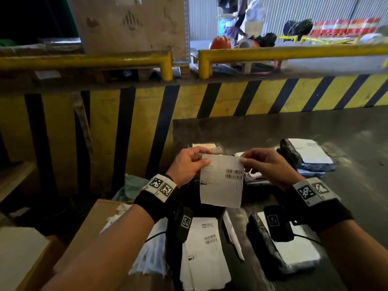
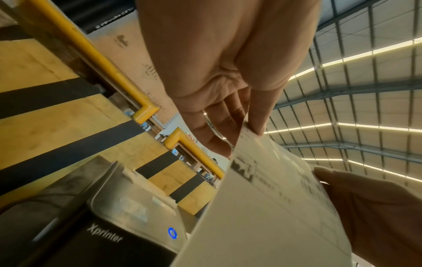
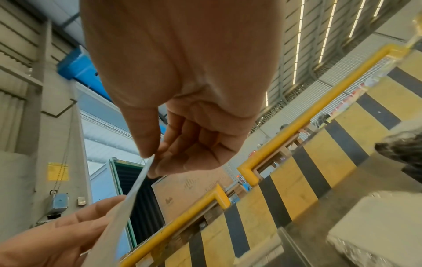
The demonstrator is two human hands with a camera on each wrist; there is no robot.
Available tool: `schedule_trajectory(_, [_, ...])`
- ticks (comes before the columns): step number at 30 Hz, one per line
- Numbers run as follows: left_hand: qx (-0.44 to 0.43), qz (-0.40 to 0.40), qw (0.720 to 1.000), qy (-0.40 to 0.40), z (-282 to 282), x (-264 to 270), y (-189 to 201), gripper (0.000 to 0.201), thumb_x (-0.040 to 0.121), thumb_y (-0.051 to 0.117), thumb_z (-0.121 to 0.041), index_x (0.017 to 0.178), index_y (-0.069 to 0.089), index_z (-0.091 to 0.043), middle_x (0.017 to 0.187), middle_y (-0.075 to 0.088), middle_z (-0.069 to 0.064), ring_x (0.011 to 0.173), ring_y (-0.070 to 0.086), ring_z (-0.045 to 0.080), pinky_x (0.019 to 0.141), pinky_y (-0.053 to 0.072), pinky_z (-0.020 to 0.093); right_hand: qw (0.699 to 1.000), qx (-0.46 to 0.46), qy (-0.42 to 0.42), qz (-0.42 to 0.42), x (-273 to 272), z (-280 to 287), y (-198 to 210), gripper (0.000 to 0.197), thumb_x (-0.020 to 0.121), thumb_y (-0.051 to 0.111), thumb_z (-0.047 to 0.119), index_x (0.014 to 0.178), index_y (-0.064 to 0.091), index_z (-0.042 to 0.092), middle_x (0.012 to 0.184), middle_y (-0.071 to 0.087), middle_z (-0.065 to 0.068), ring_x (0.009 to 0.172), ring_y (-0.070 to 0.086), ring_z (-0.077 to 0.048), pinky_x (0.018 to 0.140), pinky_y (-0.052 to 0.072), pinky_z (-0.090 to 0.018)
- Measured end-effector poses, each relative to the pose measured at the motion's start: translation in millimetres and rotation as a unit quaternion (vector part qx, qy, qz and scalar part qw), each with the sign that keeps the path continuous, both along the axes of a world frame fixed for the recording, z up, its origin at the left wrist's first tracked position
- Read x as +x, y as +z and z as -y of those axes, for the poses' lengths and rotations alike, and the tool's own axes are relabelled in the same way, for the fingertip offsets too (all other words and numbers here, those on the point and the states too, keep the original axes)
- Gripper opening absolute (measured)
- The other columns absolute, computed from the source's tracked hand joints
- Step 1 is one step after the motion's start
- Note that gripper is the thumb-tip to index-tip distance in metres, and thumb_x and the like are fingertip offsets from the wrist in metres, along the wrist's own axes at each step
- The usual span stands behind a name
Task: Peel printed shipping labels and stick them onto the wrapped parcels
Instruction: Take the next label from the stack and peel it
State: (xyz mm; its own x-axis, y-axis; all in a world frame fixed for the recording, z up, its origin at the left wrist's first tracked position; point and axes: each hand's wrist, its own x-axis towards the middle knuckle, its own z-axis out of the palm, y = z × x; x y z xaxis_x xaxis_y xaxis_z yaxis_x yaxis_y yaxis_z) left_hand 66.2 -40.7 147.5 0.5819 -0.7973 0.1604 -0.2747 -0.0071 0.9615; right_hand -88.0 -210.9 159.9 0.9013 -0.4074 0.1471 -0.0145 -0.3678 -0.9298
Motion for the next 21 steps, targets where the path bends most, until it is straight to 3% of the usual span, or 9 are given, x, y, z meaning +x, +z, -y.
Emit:
schedule_trajectory(5, [-0.008, 0.017, 1.000, -0.019, 6, 3, 13, 0.018, 0.090, 0.056, -0.003, 0.102, 0.063, -0.015, 0.086, 0.068, 0.000, 0.081, 0.064, 0.009, 0.067, 0.057, 0.019, 0.997, -0.048, 0.032, -0.042, -3, 12, 19, 0.015, 0.089, 0.059, 0.008, 0.093, 0.068, -0.003, 0.078, 0.069, -0.006, 0.061, 0.060, 0.000, 0.058, 0.047, -0.012])
schedule_trajectory(13, [0.004, 0.036, 0.999, -0.027, 15, 3, 15, 0.019, 0.090, 0.057, -0.004, 0.101, 0.064, -0.017, 0.092, 0.068, 0.007, 0.091, 0.064, 0.022, 0.077, 0.056, 0.031, 0.991, -0.091, 0.060, -0.075, -14, 16, 33, 0.018, 0.092, 0.052, 0.005, 0.096, 0.070, 0.005, 0.079, 0.070, -0.003, 0.064, 0.062, -0.001, 0.062, 0.050, -0.014])
schedule_trajectory(18, [0.012, 0.053, 0.998, -0.043, 17, 1, 15, 0.019, 0.090, 0.056, -0.005, 0.101, 0.063, -0.020, 0.088, 0.066, 0.001, 0.088, 0.064, 0.017, 0.072, 0.056, 0.024, 0.992, -0.090, 0.055, -0.066, -19, 12, 32, 0.018, 0.092, 0.052, 0.006, 0.091, 0.070, 0.008, 0.073, 0.070, 0.004, 0.063, 0.062, -0.002, 0.062, 0.050, -0.014])
schedule_trajectory(21, [0.014, 0.057, 0.997, -0.050, 16, 1, 15, 0.019, 0.091, 0.056, -0.005, 0.103, 0.063, -0.018, 0.090, 0.067, 0.001, 0.087, 0.063, 0.013, 0.068, 0.056, 0.019, 0.994, -0.080, 0.051, -0.056, -22, 11, 30, 0.019, 0.092, 0.053, 0.006, 0.094, 0.070, 0.001, 0.079, 0.071, -0.004, 0.066, 0.062, -0.005, 0.062, 0.050, -0.016])
